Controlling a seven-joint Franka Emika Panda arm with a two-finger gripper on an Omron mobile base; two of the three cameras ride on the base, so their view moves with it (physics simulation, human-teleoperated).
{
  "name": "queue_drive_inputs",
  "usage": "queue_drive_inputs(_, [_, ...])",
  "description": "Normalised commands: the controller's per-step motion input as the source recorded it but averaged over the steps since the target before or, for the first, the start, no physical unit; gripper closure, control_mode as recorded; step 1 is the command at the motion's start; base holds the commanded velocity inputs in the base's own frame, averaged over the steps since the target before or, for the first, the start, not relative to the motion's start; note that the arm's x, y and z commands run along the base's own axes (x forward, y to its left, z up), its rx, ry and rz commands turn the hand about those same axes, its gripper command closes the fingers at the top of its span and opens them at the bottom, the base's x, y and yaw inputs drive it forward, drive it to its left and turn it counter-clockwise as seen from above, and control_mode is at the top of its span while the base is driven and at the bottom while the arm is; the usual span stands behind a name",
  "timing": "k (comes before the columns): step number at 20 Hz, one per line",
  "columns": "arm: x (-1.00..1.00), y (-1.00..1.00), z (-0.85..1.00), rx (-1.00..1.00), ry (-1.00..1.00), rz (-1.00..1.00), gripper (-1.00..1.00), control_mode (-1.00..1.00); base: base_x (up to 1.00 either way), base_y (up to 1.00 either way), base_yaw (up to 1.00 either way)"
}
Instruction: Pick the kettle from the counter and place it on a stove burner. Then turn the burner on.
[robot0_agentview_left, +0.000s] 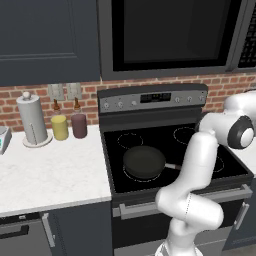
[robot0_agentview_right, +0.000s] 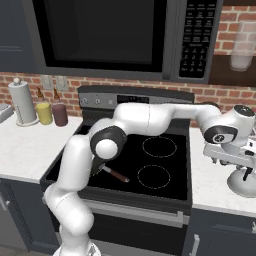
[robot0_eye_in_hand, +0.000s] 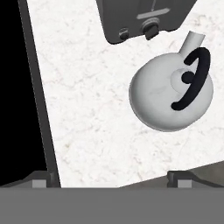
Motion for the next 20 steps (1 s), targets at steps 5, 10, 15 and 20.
queue_drive_inputs(5, [0.27,-0.02,0.0,0.0,0.06,-0.07,-1.0,-1.0,0.0,0.0,0.0])
queue_drive_inputs(10, [0.25,-0.06,-0.03,0.0,0.09,-0.06,-1.0,-1.0,0.0,0.0,0.0])
queue_drive_inputs(15, [0.28,-0.11,-0.12,0.0,0.06,-0.06,-1.0,-1.0,0.0,0.0,0.0])
queue_drive_inputs(20, [0.12,-0.17,-0.21,0.0,0.03,-0.03,-1.0,-1.0,0.0,0.0,0.0])
